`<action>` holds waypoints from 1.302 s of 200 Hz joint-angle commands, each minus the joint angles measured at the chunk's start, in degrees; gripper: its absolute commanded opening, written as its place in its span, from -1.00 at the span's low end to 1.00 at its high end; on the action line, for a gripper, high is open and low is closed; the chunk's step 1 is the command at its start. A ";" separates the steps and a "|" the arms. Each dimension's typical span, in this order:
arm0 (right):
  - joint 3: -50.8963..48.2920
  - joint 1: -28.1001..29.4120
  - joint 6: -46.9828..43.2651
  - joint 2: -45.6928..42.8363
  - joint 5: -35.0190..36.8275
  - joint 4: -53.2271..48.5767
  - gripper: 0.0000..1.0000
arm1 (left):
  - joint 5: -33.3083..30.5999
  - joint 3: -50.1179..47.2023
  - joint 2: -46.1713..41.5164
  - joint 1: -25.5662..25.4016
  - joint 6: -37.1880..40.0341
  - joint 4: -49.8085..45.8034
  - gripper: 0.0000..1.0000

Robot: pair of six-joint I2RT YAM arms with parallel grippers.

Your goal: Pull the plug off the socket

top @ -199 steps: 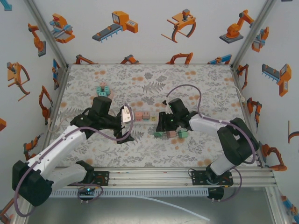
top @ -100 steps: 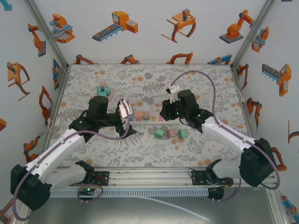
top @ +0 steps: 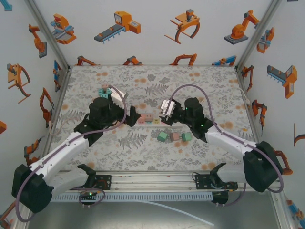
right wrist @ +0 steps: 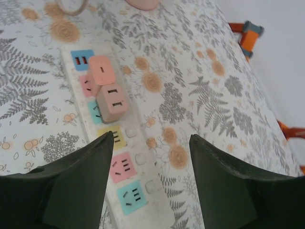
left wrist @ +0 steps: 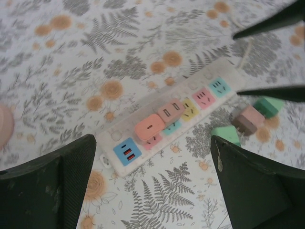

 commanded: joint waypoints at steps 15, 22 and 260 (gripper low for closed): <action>9.83 0.31 -5.05 6.65 -14.56 -9.04 0.34 | -15.76 6.37 5.68 2.57 -21.22 -9.96 0.94; 11.90 0.32 -4.80 8.15 -16.13 -11.91 0.34 | -16.37 7.21 6.73 3.54 -23.89 -12.51 0.94; 25.29 0.48 -1.22 32.39 -18.12 -13.54 -0.18 | -0.52 12.58 30.05 8.65 -31.57 -17.74 0.15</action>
